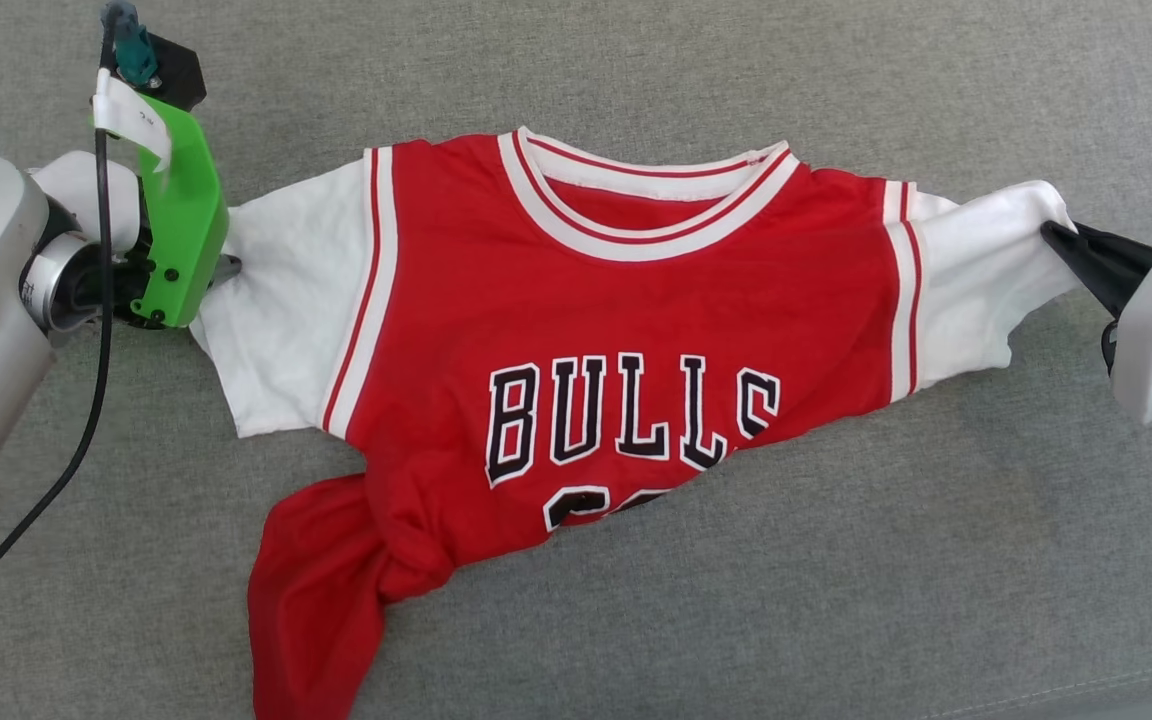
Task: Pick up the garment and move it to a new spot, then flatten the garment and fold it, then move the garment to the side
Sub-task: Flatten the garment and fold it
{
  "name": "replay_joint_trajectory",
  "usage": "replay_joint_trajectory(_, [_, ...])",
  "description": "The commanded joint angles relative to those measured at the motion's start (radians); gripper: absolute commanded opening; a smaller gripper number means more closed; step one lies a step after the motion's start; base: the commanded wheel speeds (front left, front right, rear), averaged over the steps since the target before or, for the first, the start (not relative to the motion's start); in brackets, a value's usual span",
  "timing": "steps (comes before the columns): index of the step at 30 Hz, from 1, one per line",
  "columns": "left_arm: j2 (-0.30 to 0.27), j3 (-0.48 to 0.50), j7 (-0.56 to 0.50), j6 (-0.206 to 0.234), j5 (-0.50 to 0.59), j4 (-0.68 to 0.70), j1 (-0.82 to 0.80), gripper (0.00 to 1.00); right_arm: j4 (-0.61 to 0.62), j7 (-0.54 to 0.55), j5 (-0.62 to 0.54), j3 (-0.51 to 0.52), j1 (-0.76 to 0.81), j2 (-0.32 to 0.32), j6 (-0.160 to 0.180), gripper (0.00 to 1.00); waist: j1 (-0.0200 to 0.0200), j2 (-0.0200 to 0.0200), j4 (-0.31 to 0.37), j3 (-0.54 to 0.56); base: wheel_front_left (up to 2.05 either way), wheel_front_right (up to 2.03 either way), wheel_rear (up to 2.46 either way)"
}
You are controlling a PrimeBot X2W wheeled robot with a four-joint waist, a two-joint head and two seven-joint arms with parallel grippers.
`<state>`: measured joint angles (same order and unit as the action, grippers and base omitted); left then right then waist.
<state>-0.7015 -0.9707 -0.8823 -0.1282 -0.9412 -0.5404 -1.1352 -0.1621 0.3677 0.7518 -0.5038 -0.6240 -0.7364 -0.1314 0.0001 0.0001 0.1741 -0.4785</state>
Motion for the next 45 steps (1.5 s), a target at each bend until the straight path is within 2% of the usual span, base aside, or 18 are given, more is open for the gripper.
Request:
replay_joint_trajectory(1, [0.013,-0.042,-0.003,-0.002,-0.023,-0.017,0.040,0.10,-0.005,-0.006,-0.008,-0.002,-0.017,0.003,0.001,0.00,-0.0001,-0.0001,0.000,0.002,0.00,0.00,0.00])
replay_joint_trajectory(2, [0.014,-0.050,0.002,-0.002,-0.031,-0.017,0.043,0.00,-0.007,-0.007,-0.008,-0.002,-0.017,0.003,0.001,0.00,-0.0001,-0.0001,-0.001,0.005,0.00,0.00,0.00])
replay_joint_trajectory(6, [0.011,-0.075,0.069,-0.002,-0.039,-0.019,0.037,0.00,-0.015,-0.011,-0.006,-0.008,-0.017,0.002,0.001,0.00,-0.0001,-0.0001,-0.009,0.031,0.00,0.00,0.00])
replay_joint_trajectory(15, [-0.034,-0.111,0.393,-0.002,0.024,0.076,-0.012,0.00,-0.027,-0.087,-0.012,0.004,0.002,-0.024,0.001,0.00,-0.0001,-0.0001,-0.048,0.161,0.00,0.00,0.00])
replay_joint_trajectory(21, [-0.052,-0.092,0.570,-0.001,0.047,0.150,-0.006,0.00,-0.018,-0.150,-0.012,0.045,0.030,-0.043,0.001,0.00,-0.0001,-0.0001,-0.079,0.253,0.00,0.00,0.00])
replay_joint_trajectory(25, [-0.068,-0.064,0.652,0.032,0.073,0.226,-0.010,0.00,0.005,-0.183,-0.005,0.093,0.047,-0.056,0.001,0.00,-0.0001,-0.0001,-0.098,0.299,0.00,0.00,0.00])
replay_joint_trajectory(31, [-0.098,-0.017,0.717,0.096,0.103,0.346,-0.037,0.00,0.064,-0.201,-0.019,0.168,0.047,-0.079,0.001,0.00,-0.0001,-0.0001,-0.108,0.346,0.00,0.00,0.00])
replay_joint_trajectory(37, [-0.092,0.020,0.742,0.137,0.113,0.409,-0.078,0.00,0.117,-0.188,-0.053,0.224,0.008,-0.070,0.001,0.00,-0.0001,-0.0001,-0.110,0.358,0.00,0.00,0.00])
replay_joint_trajectory(42, [-0.055,0.043,0.756,0.143,0.128,0.392,-0.149,0.00,0.144,-0.151,-0.087,0.220,-0.088,-0.055,0.001,0.00,-0.0001,-0.0001,-0.104,0.328,0.00,0.00,0.00])
replay_joint_trajectory(45, [-0.025,0.054,0.765,0.130,0.143,0.352,-0.211,0.00,0.126,-0.135,-0.102,0.210,-0.178,-0.041,0.001,0.00,-0.0001,-0.0001,-0.100,0.289,0.00,0.00,0.00])
